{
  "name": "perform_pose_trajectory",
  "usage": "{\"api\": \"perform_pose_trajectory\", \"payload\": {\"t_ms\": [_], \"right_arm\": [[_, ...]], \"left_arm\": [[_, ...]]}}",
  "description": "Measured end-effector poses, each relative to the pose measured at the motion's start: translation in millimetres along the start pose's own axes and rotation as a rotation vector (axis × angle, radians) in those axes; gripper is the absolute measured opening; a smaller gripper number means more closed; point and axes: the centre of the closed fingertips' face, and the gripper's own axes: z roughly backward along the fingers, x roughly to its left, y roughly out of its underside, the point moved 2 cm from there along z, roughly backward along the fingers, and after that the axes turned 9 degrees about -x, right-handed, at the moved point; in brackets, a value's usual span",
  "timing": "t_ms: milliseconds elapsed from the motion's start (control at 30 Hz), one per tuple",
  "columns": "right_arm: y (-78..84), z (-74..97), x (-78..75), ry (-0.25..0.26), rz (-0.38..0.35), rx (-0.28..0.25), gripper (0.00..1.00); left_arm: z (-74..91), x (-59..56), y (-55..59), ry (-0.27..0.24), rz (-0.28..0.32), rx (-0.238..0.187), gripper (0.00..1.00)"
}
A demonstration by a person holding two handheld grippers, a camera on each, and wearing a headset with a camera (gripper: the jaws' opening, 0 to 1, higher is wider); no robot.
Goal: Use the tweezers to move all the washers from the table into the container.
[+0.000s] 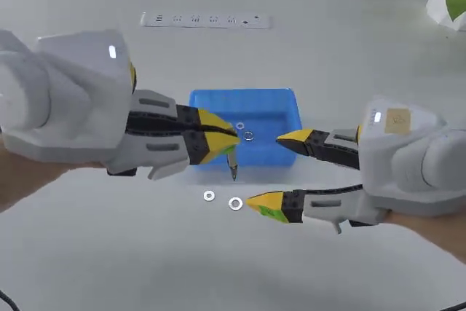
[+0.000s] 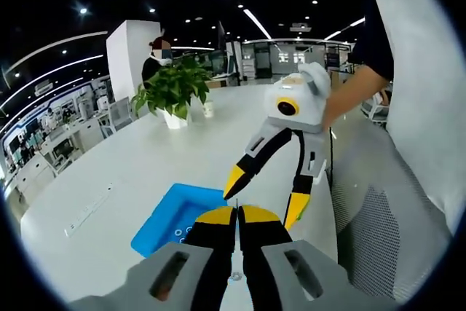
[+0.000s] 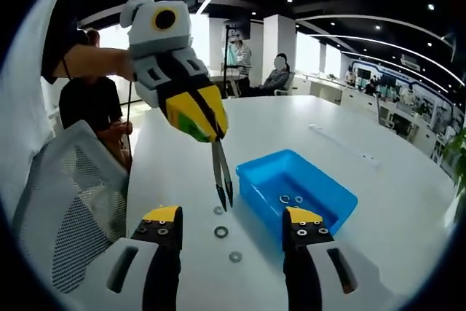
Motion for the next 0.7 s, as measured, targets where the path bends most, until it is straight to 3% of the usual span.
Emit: {"api": "perform_pose_trajectory", "payload": {"t_ms": [133, 500, 600, 700], "right_arm": [[7.7, 2.5, 7.1, -0.007, 0.019, 0.026, 0.56], [37.4, 8.9, 25.8, -0.021, -0.037, 0.081, 0.58], [40.4, 9.3, 26.6, -0.025, -0.033, 0.096, 0.59], [40.9, 9.0, 27.2, -0.027, -0.054, 0.093, 0.59]], "left_arm": [[-2.1, -7.3, 8.0, 0.006, 0.014, 0.001, 0.05], [-8.3, -23.5, 27.1, 0.008, 0.008, 0.029, 0.05], [-7.1, -24.3, 29.2, -0.006, 0.003, 0.03, 0.05], [-5.7, -24.2, 26.3, -0.029, 0.014, 0.003, 0.05]]}}
